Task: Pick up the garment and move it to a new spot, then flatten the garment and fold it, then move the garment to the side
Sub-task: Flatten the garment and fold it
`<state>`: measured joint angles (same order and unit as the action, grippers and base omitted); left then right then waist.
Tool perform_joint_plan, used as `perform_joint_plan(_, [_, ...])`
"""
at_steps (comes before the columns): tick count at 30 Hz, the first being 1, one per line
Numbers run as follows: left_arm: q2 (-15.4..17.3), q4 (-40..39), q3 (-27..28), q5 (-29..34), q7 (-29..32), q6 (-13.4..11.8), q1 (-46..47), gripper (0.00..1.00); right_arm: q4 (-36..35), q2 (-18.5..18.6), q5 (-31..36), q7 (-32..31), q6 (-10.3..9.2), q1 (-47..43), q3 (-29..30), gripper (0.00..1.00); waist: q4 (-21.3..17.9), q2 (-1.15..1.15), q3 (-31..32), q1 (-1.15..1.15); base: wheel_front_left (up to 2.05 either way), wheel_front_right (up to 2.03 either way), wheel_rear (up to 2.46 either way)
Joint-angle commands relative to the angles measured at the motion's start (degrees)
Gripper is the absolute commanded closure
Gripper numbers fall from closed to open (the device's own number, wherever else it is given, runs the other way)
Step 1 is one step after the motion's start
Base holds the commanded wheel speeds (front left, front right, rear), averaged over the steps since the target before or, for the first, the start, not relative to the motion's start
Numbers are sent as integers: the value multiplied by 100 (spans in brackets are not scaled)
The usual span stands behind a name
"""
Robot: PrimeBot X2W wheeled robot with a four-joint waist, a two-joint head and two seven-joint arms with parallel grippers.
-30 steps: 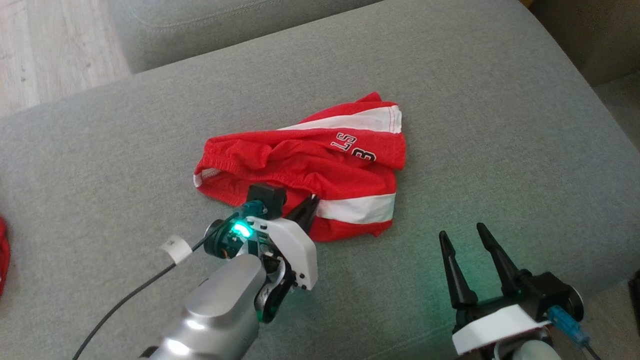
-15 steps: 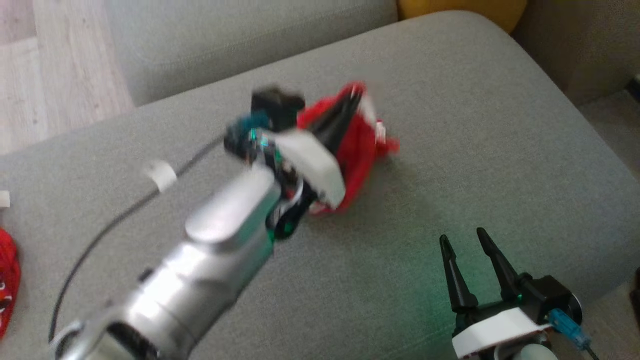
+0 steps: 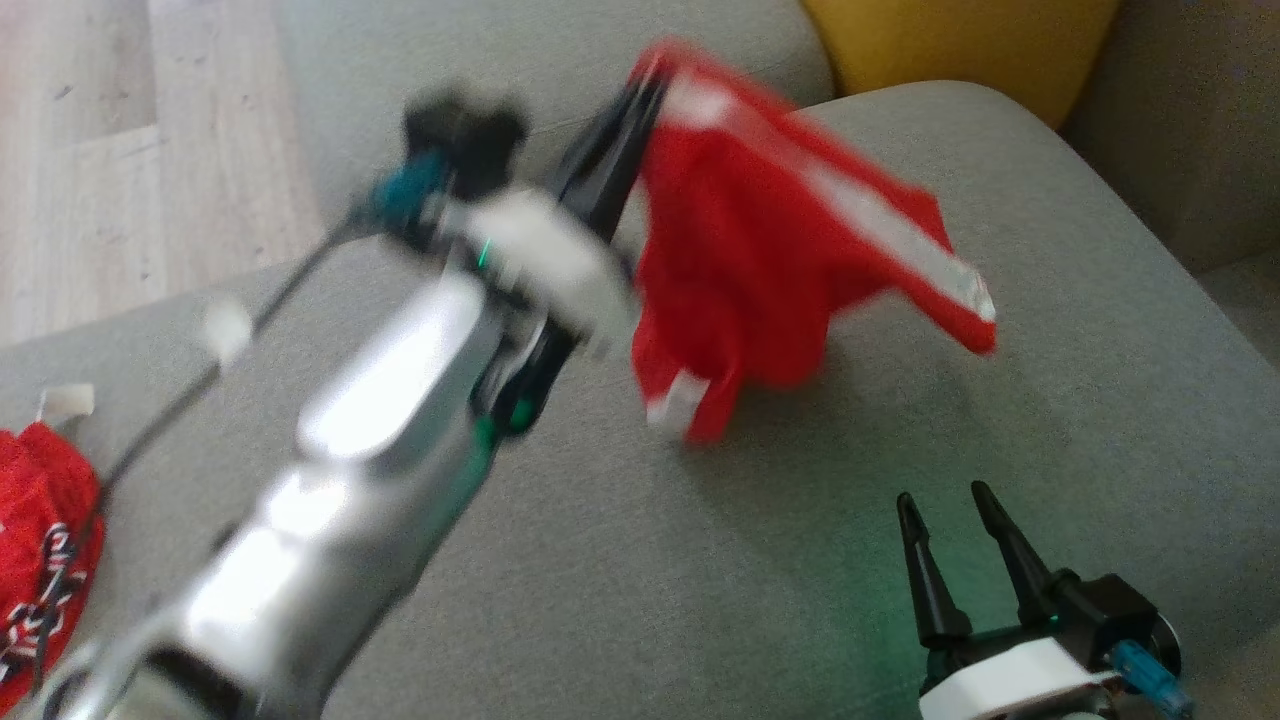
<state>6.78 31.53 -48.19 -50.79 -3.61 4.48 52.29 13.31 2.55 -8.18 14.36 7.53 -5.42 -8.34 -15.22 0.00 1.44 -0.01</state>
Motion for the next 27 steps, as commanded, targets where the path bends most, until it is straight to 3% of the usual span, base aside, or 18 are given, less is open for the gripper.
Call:
perform_joint_plan(1, [265,-89,159,-43,-14,-36,-84,100,-202,32,-19,63,-4,118,-110,0,90,0,-25,1,0,0,0])
perform_joint_plan(7, [857,-195,111,-132,-381,-149,-1411,100,-67,32,-92,63,-4,88,-8,0,483,0,-186,1,0,0,0])
perform_joint_plan(12, [1199,-176,153,-104,-669,-234,-1903,100,387,32,-320,63,-4,428,47,0,772,0,-403,1,0,0,0])
perform_joint_plan(18, [1376,-97,191,-28,-811,-248,-1954,100,1504,35,-840,63,-4,1336,-74,0,991,0,-616,1,0,0,0])
perform_joint_plan(21, [1442,-23,186,48,-834,-252,-1848,100,2118,176,-1449,-30,-4,2102,-410,0,1074,0,-770,1,0,0,0])
perform_joint_plan(27, [1494,152,153,186,-857,-269,-1642,100,2602,555,-2348,-168,-4,2894,-1116,0,1163,0,-1032,1,0,0,0])
